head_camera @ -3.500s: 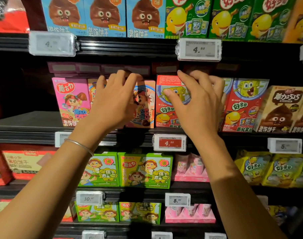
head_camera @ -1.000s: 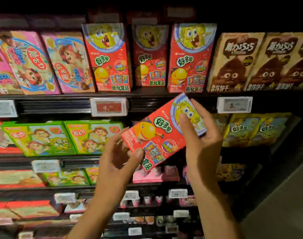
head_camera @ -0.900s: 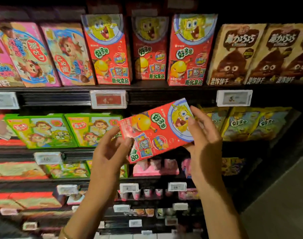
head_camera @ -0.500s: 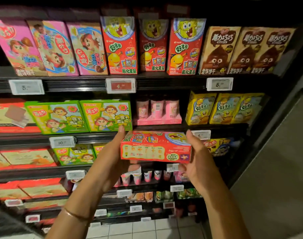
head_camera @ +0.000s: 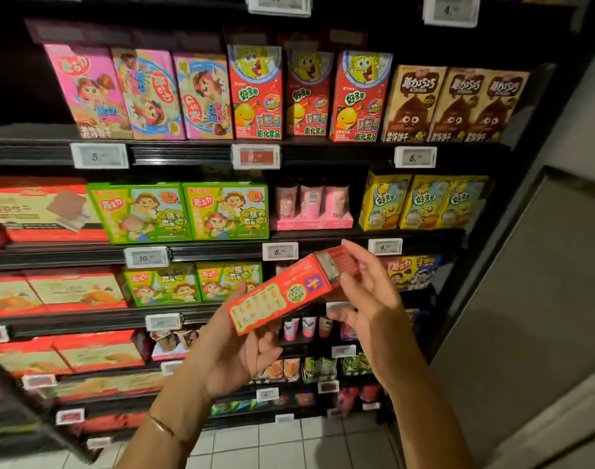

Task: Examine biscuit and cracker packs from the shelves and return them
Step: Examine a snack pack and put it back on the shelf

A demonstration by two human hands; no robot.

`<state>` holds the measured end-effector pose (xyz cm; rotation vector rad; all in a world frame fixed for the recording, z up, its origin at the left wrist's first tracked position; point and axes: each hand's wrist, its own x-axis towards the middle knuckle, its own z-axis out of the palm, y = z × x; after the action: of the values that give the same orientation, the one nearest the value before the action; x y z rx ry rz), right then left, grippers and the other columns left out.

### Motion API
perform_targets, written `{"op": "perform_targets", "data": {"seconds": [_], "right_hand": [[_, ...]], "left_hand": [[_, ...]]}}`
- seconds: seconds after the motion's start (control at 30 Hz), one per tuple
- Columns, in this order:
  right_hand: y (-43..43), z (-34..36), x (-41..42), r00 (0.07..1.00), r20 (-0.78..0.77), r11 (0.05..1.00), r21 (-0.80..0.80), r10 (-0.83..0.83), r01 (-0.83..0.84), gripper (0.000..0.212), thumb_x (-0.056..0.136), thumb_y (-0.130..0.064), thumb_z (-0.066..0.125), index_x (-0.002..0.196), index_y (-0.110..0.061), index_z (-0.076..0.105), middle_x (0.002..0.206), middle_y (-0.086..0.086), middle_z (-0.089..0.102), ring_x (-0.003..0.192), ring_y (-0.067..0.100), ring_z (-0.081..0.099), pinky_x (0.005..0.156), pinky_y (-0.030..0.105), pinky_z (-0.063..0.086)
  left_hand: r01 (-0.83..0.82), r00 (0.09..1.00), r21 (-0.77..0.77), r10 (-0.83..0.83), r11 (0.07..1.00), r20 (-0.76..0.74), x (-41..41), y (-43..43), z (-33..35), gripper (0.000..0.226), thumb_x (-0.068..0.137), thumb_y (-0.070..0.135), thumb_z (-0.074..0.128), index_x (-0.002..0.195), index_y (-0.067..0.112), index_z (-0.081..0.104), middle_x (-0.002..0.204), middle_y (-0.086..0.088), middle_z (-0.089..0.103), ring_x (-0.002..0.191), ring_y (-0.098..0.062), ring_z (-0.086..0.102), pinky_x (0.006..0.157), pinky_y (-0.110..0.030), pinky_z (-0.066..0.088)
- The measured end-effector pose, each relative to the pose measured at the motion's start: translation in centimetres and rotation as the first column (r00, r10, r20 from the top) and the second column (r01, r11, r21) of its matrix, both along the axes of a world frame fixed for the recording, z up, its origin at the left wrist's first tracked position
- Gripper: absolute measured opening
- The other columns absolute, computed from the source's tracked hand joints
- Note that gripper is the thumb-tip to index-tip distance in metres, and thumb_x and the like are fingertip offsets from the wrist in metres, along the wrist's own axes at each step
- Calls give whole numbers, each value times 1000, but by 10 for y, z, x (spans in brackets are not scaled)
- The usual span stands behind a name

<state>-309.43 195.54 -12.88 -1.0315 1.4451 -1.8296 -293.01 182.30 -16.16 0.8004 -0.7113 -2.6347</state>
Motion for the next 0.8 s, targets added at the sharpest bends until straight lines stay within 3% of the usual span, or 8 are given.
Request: {"op": "perform_targets", "data": {"seconds": [0.13, 0.33, 0.5, 0.53, 0.6, 0.7, 0.77, 0.8], "right_hand": [[7, -3, 6, 1000, -7, 999, -30, -21, 21, 57, 84, -58, 65, 138, -59, 51, 125, -6, 72, 111, 16, 71, 79, 33, 59], [8, -10, 13, 982, 181, 999, 16, -50, 48, 40, 79, -59, 69, 115, -42, 67, 112, 1, 76, 89, 21, 73, 70, 29, 58], [4, -19, 17, 941, 336, 999, 12, -35, 33, 35, 86, -44, 64, 119, -35, 64, 98, 0, 78, 80, 21, 72, 74, 40, 55], [4, -18, 20, 928, 371, 999, 23, -37, 31, 41, 86, -47, 69, 124, -32, 63, 103, 4, 77, 84, 23, 72, 76, 41, 55], [6, -18, 22, 906, 423, 998, 60, -34, 10, 64, 81, -63, 61, 134, -28, 62, 120, 11, 74, 100, 29, 72, 80, 42, 54], [7, -18, 23, 894, 448, 999, 49, 0, -25, 76, 75, -71, 64, 139, -32, 61, 129, 7, 72, 117, 32, 68, 84, 42, 56], [7, -18, 22, 895, 445, 999, 18, 18, -29, 67, 79, -61, 68, 139, -33, 60, 127, 5, 73, 115, 27, 71, 80, 41, 59], [7, -17, 23, 899, 437, 1000, 11, 21, -29, 60, 83, -50, 70, 139, -33, 59, 125, 4, 74, 113, 26, 72, 80, 42, 60]], "left_hand": [[-14, 1000, -54, 14, 998, -2, 8, 1, 7, 69, 80, 73, 55, 87, 9, 81, 69, -9, 64, 48, -20, 66, 49, -40, 63], [-9, 998, -222, -4, 975, -58, 22, 1, 26, 92, 80, 89, 36, 112, 10, 70, 75, -13, 68, 53, -21, 71, 53, -40, 65], [-65, 995, -408, 93, 910, 47, 25, 9, 37, 83, 82, 88, 40, 118, 18, 69, 93, -14, 76, 78, -29, 78, 56, -37, 65], [-82, 993, -443, 111, 893, 39, 26, 10, 40, 78, 81, 85, 43, 116, 21, 71, 95, -12, 78, 83, -29, 79, 58, -36, 65], [-125, 988, -500, 152, 857, 13, 28, 11, 44, 62, 78, 76, 53, 103, 25, 78, 95, -7, 78, 90, -29, 80, 60, -33, 65], [-165, 984, -539, 171, 826, -39, 33, 14, 50, 46, 75, 65, 61, 90, 26, 81, 92, -6, 76, 88, -28, 80, 52, -29, 60], [-169, 985, -563, 159, 809, -67, 35, 13, 50, 38, 77, 58, 64, 87, 25, 79, 95, -7, 76, 87, -28, 78, 51, -28, 59], [-179, 983, -572, 164, 800, -79, 36, 13, 48, 34, 79, 52, 65, 91, 23, 78, 100, -8, 74, 93, -31, 75, 58, -32, 64]]}}
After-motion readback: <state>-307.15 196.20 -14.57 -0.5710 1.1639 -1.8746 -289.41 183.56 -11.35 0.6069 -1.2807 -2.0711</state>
